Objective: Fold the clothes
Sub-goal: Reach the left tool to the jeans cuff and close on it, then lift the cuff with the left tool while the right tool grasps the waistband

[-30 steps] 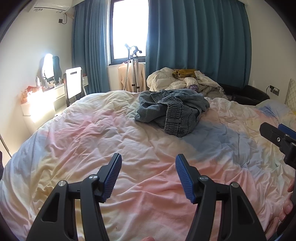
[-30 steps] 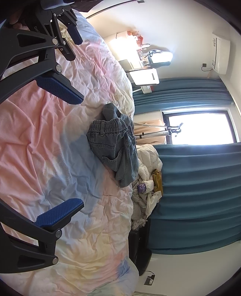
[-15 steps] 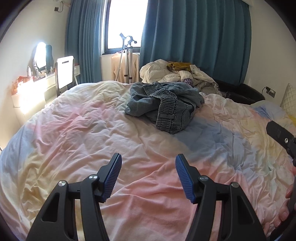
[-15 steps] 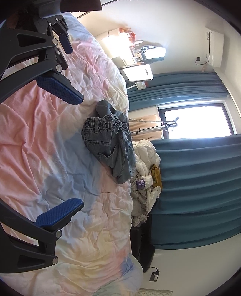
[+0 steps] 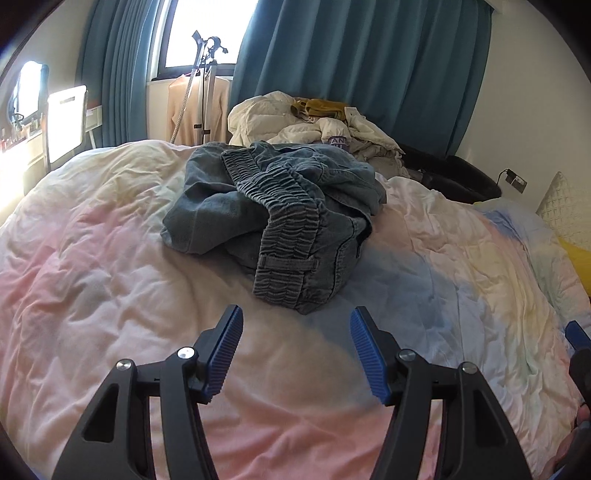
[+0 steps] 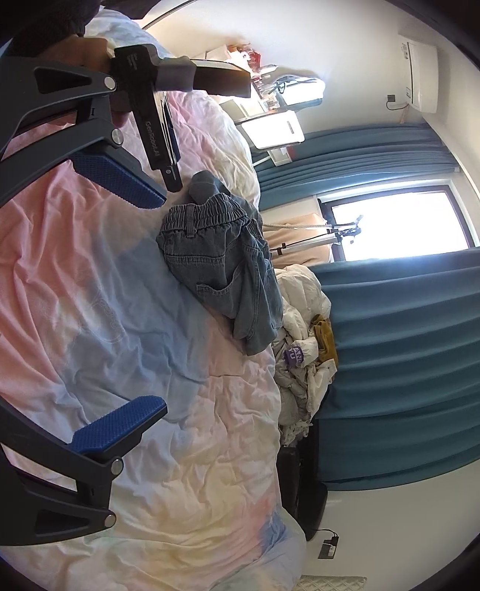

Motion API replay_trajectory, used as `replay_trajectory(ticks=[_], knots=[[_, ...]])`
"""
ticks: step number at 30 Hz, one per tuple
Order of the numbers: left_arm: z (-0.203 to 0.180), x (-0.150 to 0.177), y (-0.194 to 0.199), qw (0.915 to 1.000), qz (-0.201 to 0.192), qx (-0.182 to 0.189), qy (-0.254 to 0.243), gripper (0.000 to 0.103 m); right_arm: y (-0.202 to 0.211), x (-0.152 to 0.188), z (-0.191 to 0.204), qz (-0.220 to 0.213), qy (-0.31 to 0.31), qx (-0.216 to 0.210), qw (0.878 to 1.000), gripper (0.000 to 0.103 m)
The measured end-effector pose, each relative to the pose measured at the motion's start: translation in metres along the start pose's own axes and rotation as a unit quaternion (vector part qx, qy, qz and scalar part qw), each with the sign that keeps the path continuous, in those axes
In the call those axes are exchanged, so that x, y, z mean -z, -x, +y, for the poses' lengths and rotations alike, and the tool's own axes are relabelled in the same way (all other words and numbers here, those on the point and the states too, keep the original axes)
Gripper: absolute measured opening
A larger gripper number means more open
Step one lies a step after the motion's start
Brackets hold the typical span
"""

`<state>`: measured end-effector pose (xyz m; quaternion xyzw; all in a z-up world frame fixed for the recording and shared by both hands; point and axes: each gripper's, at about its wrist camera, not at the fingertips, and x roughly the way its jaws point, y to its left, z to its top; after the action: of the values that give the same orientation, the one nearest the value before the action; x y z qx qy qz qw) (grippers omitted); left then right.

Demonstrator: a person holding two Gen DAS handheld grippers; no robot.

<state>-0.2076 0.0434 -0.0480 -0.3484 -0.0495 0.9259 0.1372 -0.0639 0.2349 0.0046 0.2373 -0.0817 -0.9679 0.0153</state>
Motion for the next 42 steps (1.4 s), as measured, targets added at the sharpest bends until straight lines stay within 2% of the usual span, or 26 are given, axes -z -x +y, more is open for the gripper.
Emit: replay_trajectory(ticks=[4, 7, 13, 15, 17, 20, 21, 23, 34, 36, 42], knots=[[0.006, -0.016, -0.033, 1.0000, -0.001, 0.008, -0.002, 0.062, -0.021, 0.000, -0.009, 0.007, -0.016, -0.008, 1.000, 0.103], [0.013, -0.026, -0.053, 0.9998, -0.008, -0.018, 0.007, 0.062, -0.037, 0.003, -0.019, 0.019, -0.036, -0.011, 0.999, 0.103], [0.025, -0.042, -0.073, 0.9992, -0.025, -0.014, 0.030, 0.062, -0.058, 0.009, -0.037, 0.033, -0.068, -0.015, 0.997, 0.103], [0.026, -0.047, -0.072, 0.9987, -0.028, -0.001, 0.042, 0.049, -0.062, 0.010, -0.041, 0.033, -0.071, -0.011, 0.997, 0.103], [0.025, -0.052, -0.071, 0.9983, -0.029, 0.012, 0.050, 0.048, -0.062, 0.009, -0.046, 0.027, -0.074, -0.006, 0.997, 0.103], [0.017, -0.058, -0.066, 0.9984, -0.027, 0.017, 0.046, 0.036, -0.059, 0.007, -0.050, 0.019, -0.083, -0.007, 0.996, 0.103], [0.013, -0.058, -0.061, 0.9985, -0.031, 0.019, 0.041, 0.028, -0.057, 0.007, -0.051, 0.019, -0.084, -0.008, 0.996, 0.103], [0.005, -0.058, -0.050, 0.9984, -0.037, 0.023, 0.035, 0.016, -0.053, 0.006, -0.051, 0.012, -0.085, -0.008, 0.996, 0.103], [-0.057, -0.041, 0.035, 0.9961, -0.061, 0.059, -0.025, 0.007, -0.019, -0.007, -0.056, -0.032, -0.081, -0.005, 0.996, 0.103], [-0.069, -0.033, 0.056, 0.9946, -0.073, 0.063, -0.039, 0.006, -0.013, -0.009, -0.058, -0.037, -0.085, -0.005, 0.996, 0.103], [-0.075, 0.010, 0.102, 0.9934, -0.065, 0.089, -0.033, 0.006, 0.006, -0.014, -0.059, -0.058, -0.083, -0.014, 0.995, 0.103]])
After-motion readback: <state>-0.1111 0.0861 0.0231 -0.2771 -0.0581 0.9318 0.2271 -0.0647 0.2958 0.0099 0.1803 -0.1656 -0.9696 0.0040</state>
